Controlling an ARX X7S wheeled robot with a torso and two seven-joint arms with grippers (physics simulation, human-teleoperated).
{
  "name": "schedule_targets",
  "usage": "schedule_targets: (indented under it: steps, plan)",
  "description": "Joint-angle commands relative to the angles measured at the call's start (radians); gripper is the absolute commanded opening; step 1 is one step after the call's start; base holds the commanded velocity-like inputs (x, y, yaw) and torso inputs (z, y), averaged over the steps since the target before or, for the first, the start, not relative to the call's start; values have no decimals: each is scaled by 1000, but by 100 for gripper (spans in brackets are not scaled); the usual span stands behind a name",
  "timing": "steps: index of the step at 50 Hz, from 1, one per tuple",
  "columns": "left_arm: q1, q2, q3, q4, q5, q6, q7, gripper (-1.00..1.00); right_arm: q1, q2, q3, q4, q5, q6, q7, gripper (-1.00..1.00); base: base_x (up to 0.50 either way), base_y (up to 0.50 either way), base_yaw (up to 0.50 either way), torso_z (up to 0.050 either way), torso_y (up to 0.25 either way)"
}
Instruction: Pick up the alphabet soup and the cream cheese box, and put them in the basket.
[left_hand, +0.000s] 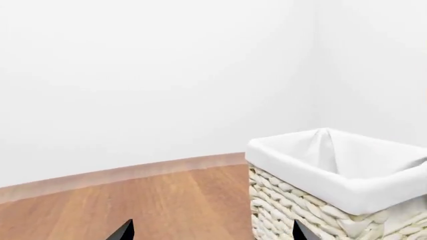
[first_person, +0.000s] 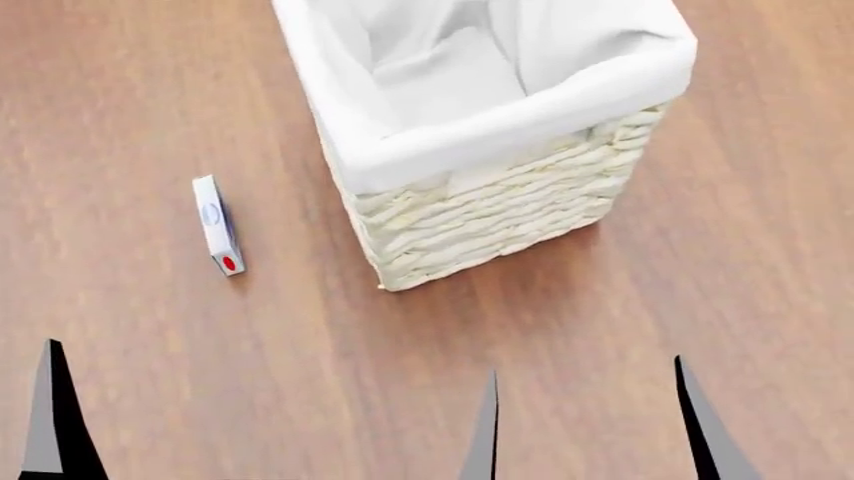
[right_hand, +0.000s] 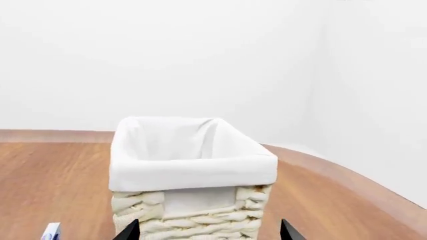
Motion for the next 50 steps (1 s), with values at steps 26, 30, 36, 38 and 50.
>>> schedule_targets:
  steps: [26, 30, 36, 38, 50]
  plan:
    - [-19, -6, 4, -43, -2, 11, -10, 100, -112, 19, -22, -235, -27, 335, 48, 100, 0, 0, 0, 0, 0]
    - [-25, -2, 13, -51, -5, 16, -8, 100, -109, 111, -28, -236, 78, 381, 159, 100, 0, 0, 0, 0, 0]
    - [-31, -5, 12, -59, -11, 21, -6, 100, 65, 441, -275, -236, 410, 348, 600, 100, 0, 0, 0, 0, 0]
    - [-31, -4, 12, -62, -14, 25, -7, 100, 112, 484, -338, -235, 464, 328, 646, 100, 0, 0, 0, 0, 0]
    - [-40, -1, 23, -81, -17, 29, -6, 100, 184, 547, -420, -227, 595, 302, 752, 100, 0, 0, 0, 0, 0]
